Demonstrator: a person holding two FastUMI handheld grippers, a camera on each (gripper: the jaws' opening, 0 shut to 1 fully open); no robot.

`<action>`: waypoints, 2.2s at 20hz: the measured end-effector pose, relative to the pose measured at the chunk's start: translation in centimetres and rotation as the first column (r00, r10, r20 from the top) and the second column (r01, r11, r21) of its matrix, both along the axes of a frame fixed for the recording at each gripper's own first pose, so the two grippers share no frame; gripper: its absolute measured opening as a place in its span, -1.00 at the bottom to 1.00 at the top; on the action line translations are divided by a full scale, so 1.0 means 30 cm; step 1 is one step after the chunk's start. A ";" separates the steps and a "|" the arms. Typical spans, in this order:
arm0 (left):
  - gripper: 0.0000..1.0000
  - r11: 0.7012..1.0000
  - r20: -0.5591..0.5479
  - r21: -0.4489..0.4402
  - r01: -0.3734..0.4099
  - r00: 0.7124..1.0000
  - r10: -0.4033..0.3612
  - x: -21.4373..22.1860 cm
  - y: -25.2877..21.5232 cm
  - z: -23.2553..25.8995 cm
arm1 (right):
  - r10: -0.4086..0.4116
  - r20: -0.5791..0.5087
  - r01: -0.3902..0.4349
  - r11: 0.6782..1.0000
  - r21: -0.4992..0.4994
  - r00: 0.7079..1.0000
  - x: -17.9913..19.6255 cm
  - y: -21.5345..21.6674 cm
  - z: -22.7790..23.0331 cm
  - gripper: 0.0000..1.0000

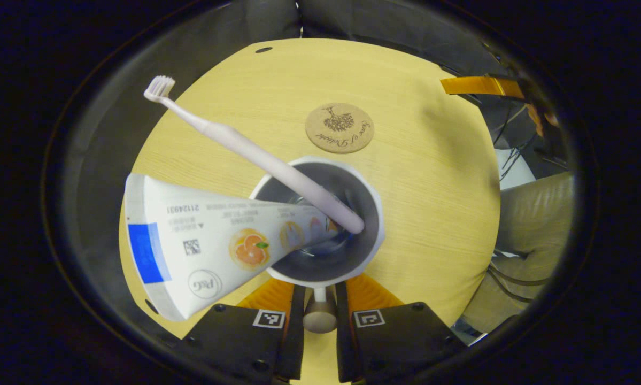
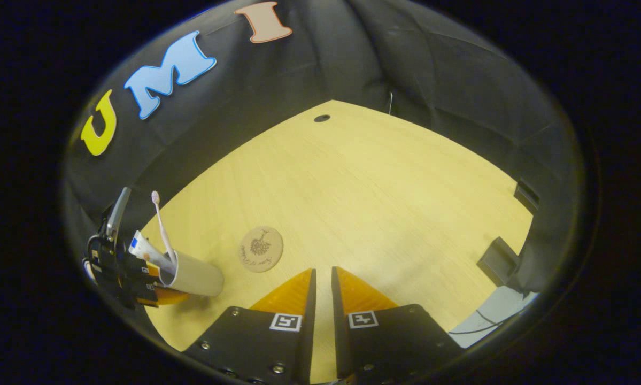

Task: Put the toothbrush and toothpaste on the desktop into the cup, then pick up the cup and place it on the coaster on the desktop.

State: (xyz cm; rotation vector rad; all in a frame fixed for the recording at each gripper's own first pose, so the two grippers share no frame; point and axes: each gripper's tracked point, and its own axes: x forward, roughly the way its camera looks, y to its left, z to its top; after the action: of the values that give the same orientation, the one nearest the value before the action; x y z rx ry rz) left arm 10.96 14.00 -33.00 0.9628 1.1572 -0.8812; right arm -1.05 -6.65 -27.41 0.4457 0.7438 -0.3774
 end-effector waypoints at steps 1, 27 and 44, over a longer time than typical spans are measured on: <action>-0.37 1.000 0.002 -0.005 -0.003 1.000 0.003 0.004 0.002 0.002 | 0.005 0.000 -0.005 1.000 -0.002 1.000 0.001 -0.002 0.002 -0.65; -0.37 0.995 0.048 -0.017 0.102 0.994 -0.101 0.034 0.026 -0.001 | -0.044 -0.025 0.045 0.998 0.050 0.999 -0.078 -0.260 -0.031 -0.65; 0.00 0.991 0.226 -0.107 -0.084 0.968 0.107 -0.037 0.164 0.144 | 0.125 0.018 -0.125 0.992 0.022 0.992 0.010 -0.265 0.042 -0.65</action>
State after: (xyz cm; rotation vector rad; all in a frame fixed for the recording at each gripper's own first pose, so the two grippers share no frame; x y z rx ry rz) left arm 9.85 18.93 -28.69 0.8972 0.9450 -0.7199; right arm -0.75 -14.60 -26.15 0.4214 0.7569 -0.2477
